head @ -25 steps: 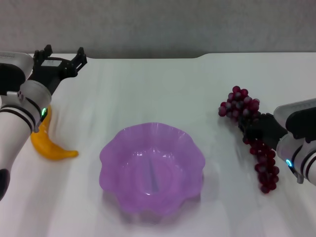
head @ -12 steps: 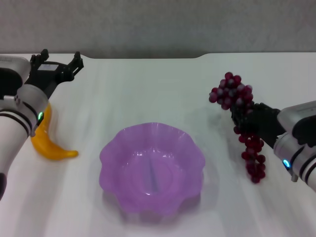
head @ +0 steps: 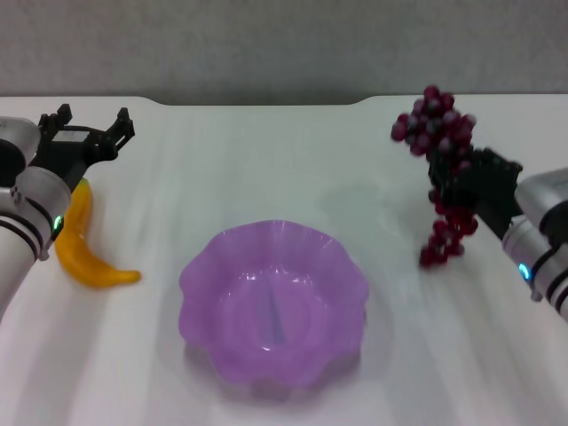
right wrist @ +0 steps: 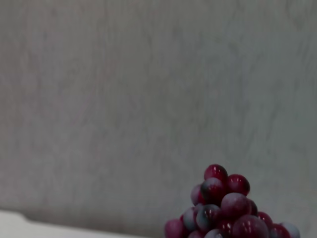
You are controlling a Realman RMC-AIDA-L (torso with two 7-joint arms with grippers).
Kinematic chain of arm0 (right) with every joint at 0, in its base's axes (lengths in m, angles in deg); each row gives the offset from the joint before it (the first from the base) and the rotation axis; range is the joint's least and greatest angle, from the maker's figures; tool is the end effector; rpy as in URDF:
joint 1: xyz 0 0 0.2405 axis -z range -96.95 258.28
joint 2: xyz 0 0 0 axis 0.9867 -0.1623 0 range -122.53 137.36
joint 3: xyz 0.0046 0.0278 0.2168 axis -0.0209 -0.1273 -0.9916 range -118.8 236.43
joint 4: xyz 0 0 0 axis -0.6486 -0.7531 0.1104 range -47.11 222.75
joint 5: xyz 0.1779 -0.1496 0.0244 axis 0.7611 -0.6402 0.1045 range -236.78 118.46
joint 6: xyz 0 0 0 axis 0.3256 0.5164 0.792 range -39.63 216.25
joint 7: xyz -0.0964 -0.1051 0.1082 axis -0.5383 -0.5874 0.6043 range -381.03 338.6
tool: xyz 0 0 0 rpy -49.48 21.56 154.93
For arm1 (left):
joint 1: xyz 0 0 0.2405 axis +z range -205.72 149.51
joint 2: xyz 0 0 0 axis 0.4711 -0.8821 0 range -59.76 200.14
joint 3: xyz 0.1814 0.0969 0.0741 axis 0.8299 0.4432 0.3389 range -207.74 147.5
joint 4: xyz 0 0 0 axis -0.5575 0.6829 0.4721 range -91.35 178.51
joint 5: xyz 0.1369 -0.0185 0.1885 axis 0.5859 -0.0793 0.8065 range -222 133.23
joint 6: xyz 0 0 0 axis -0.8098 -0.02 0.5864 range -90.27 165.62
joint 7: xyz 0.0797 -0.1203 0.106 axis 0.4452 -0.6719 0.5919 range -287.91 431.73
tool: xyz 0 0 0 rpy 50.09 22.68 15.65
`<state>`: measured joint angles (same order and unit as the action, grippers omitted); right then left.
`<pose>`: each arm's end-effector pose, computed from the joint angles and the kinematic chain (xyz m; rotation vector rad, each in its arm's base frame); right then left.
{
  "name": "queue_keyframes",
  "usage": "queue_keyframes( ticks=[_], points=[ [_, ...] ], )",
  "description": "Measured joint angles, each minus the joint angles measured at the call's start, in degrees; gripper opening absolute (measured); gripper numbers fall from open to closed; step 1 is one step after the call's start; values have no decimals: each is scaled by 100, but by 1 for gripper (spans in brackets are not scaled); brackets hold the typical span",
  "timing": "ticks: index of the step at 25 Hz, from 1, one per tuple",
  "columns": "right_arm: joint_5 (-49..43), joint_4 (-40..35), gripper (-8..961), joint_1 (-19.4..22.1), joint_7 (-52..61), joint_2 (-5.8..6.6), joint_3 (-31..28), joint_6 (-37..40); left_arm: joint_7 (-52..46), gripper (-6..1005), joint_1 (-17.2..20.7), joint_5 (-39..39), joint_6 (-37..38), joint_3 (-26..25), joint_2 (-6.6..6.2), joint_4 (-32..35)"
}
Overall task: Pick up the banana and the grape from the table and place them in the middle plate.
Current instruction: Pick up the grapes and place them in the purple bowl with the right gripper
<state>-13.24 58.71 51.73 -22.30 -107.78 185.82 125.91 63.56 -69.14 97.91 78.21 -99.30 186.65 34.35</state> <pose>0.2522 0.4206 -0.0554 -1.8136 0.6169 0.5538 -0.2797 0.4632 -0.0012 -1.6364 -0.6668 -0.5339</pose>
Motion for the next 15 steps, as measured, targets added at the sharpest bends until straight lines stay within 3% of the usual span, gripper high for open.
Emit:
queue_keyframes(
  ticks=[8,15],
  points=[
    [-42,-1120,415,228,-1171,11,-588,-655,1,853,46,7,-6,-8,-1,9],
    [-23,-2262,410,443,-2013,12,-999,-1755,1,851,25,29,-11,5,-1,6]
  ],
)
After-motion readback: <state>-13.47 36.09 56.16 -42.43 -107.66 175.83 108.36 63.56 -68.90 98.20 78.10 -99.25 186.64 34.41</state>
